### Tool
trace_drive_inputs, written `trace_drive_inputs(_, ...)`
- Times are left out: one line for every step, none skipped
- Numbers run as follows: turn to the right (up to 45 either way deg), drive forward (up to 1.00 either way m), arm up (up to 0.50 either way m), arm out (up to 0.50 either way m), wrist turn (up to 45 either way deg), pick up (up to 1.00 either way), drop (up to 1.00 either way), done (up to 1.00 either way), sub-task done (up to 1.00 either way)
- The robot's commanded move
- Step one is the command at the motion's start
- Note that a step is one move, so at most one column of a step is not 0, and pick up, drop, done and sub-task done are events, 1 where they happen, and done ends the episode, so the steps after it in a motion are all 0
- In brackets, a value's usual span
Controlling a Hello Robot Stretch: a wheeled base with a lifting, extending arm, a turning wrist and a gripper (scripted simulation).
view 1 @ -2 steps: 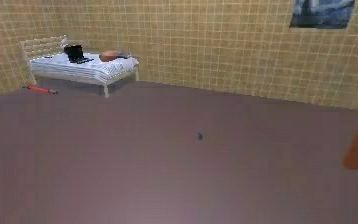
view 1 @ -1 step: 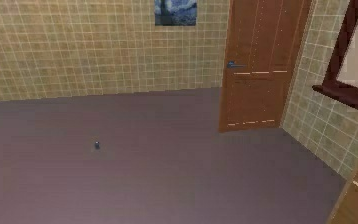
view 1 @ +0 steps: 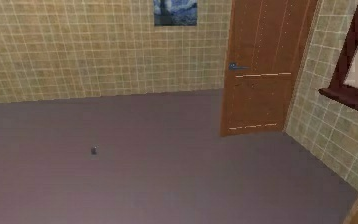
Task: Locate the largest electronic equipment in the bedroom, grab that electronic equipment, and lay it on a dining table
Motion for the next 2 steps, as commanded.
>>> trace_drive_inputs(-9.0,0.00,0.00,0.00,0.0,0.00,0.00,0.00,0.00)
trace_drive_inputs(0.0,0.50,0.00,0.00,0.0,0.00,0.00,0.00,0.00)
